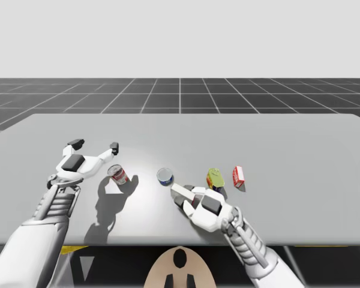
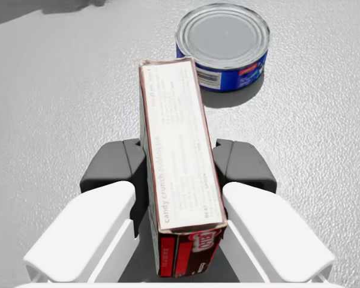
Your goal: Grasp the pudding box and hold it up.
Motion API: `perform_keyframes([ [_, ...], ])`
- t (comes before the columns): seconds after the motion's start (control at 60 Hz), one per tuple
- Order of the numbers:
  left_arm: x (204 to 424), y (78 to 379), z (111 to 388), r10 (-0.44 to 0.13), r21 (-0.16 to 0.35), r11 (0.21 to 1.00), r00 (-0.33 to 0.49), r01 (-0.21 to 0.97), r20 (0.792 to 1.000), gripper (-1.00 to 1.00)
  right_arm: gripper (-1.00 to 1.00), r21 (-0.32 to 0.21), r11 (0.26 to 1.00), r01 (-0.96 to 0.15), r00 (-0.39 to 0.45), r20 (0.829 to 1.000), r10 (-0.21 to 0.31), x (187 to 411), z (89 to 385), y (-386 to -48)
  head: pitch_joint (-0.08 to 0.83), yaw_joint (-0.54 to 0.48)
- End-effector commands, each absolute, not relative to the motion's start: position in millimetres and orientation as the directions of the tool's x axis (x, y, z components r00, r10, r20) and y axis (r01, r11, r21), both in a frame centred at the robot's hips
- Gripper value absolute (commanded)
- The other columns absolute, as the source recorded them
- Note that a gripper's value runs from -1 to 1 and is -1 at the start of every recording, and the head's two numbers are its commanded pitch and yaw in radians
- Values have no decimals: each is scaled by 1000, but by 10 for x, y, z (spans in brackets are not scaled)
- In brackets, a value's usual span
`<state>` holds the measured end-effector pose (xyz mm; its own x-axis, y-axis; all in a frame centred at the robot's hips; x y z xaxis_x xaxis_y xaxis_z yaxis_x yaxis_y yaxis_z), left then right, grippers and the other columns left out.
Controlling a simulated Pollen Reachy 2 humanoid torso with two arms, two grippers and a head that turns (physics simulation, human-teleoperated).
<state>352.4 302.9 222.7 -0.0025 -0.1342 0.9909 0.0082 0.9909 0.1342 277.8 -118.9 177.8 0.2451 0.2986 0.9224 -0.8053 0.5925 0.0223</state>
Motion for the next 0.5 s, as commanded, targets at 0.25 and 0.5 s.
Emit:
perform_keyframes([
  [0.25, 3525, 3022, 2237, -135, 135, 991, -7, 3, 991, -1000, 1000, -45, 617, -785, 52, 989, 138, 2669, 2754, -1269, 306, 37],
  [0.5, 3513, 3027, 2245, -133, 133, 991, -10, 3, 991, -1000, 1000, -77, 665, -743, -108, 994, -6, 2607, 3437, -1362, 306, 42],
])
